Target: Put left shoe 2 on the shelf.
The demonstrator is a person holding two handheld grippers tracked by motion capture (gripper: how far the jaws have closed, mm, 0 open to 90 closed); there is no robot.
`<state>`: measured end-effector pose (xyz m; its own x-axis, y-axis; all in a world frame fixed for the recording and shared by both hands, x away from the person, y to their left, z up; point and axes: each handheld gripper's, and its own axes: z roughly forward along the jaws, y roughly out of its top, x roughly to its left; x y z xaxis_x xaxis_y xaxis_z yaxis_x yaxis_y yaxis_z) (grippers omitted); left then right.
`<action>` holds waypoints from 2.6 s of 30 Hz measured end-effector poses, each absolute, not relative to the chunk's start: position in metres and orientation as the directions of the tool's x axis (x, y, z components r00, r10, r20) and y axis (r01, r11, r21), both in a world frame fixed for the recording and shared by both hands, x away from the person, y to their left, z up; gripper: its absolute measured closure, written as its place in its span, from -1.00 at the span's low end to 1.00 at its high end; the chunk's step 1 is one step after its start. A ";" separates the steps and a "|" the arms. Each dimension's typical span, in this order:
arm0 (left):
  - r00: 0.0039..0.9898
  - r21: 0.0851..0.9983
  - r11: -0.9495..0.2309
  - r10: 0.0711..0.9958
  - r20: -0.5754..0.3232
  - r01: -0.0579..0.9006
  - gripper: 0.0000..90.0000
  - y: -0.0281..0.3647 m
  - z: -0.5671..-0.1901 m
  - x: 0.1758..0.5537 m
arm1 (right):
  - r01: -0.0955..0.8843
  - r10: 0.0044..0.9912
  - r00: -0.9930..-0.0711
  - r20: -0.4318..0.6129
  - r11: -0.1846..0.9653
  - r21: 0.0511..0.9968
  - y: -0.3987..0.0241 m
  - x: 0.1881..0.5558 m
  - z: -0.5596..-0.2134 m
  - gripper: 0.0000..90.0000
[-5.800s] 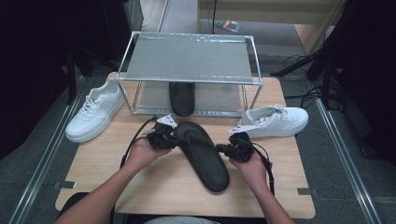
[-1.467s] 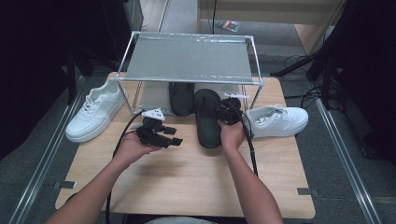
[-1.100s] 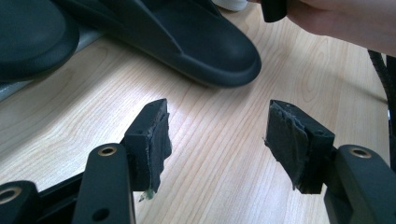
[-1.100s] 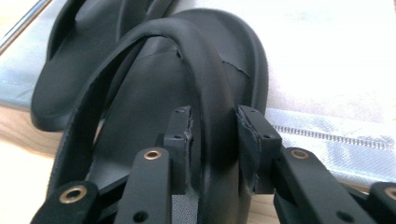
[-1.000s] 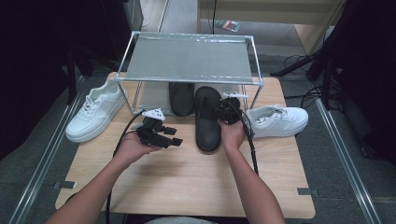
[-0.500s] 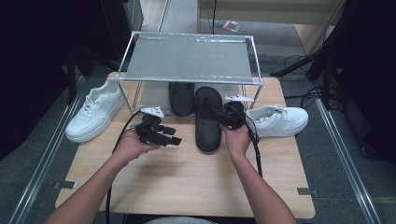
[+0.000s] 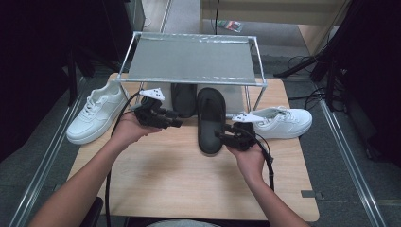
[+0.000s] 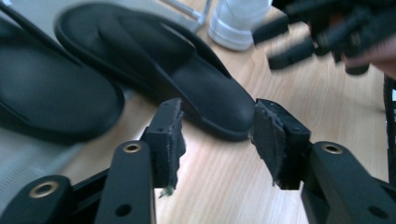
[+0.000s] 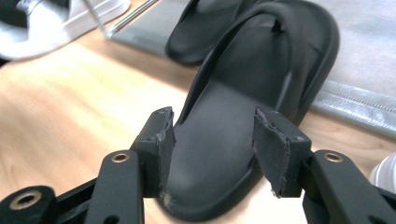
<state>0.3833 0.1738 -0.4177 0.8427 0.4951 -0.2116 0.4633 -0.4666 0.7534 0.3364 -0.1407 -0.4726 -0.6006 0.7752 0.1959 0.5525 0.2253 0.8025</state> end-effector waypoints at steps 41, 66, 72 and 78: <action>0.816 0.716 -0.526 0.568 -0.106 0.459 1.00 0.171 -0.352 0.510 | 0.652 0.730 -0.640 0.239 0.352 0.671 -0.126 0.310 -0.532 1.00; 0.802 0.726 -0.509 0.590 -0.097 0.462 1.00 0.170 -0.355 0.505 | 0.608 0.737 -0.648 0.193 0.349 0.713 -0.122 0.339 -0.527 1.00; 0.806 0.729 -0.509 0.584 -0.098 0.457 1.00 0.171 -0.356 0.506 | 0.597 0.746 -0.645 0.168 0.353 0.721 -0.117 0.351 -0.527 1.00; 0.811 0.731 -0.514 0.578 -0.091 0.449 1.00 0.171 -0.356 0.506 | 0.608 0.764 -0.621 0.177 0.327 0.724 -0.116 0.366 -0.527 1.00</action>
